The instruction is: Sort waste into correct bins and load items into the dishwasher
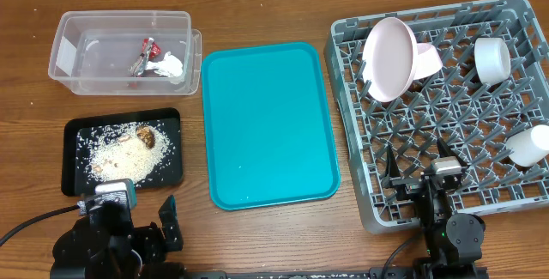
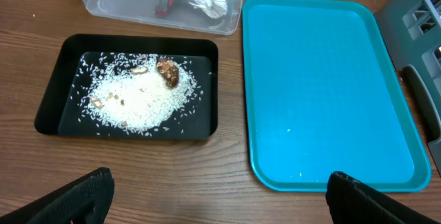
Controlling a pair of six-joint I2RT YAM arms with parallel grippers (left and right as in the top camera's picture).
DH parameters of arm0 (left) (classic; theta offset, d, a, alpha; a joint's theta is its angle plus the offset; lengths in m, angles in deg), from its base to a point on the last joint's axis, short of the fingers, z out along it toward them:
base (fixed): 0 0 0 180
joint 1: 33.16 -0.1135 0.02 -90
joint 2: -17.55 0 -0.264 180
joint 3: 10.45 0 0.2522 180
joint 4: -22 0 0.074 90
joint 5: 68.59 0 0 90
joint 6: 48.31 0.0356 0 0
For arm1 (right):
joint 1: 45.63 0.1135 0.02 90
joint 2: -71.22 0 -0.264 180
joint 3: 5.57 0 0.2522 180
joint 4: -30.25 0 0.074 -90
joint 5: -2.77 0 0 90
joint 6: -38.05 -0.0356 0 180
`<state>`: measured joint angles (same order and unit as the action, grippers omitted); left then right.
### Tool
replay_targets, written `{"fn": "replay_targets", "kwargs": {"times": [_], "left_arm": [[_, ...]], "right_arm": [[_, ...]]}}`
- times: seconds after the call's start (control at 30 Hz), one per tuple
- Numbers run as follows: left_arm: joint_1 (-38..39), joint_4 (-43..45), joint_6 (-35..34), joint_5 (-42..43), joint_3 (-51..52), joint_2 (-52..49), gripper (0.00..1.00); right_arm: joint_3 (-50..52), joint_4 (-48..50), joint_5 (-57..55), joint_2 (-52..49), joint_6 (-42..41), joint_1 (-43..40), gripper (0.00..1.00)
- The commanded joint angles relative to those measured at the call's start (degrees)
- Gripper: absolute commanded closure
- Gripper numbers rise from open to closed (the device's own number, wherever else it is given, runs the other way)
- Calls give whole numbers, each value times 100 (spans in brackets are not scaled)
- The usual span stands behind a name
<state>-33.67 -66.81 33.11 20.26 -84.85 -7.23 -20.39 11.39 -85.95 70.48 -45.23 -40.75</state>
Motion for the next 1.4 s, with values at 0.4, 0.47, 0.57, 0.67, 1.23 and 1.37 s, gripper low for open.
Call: {"fn": "replay_targets", "kwargs": {"times": [0.4,0.47,0.57,0.67,1.23,1.37], "left_arm": [[-22,2144,240,-140,1967,540,0],[-22,2623,232,-68,2500,811,0],[-22,3405,214,-31,3289,1318,0],[-22,4089,214,-33,3934,1803,0],[-26,7580,245,-70,6037,2459,0],[-20,7180,391,-70,6037,2459,0]], "right_arm": [[61,44,31,57,39,-24,0],[61,42,31,57,39,-24,0],[61,44,31,57,39,-24,0],[61,44,31,57,39,-24,0],[61,42,31,57,39,-24,0],[61,42,31,57,39,-24,0]]}}
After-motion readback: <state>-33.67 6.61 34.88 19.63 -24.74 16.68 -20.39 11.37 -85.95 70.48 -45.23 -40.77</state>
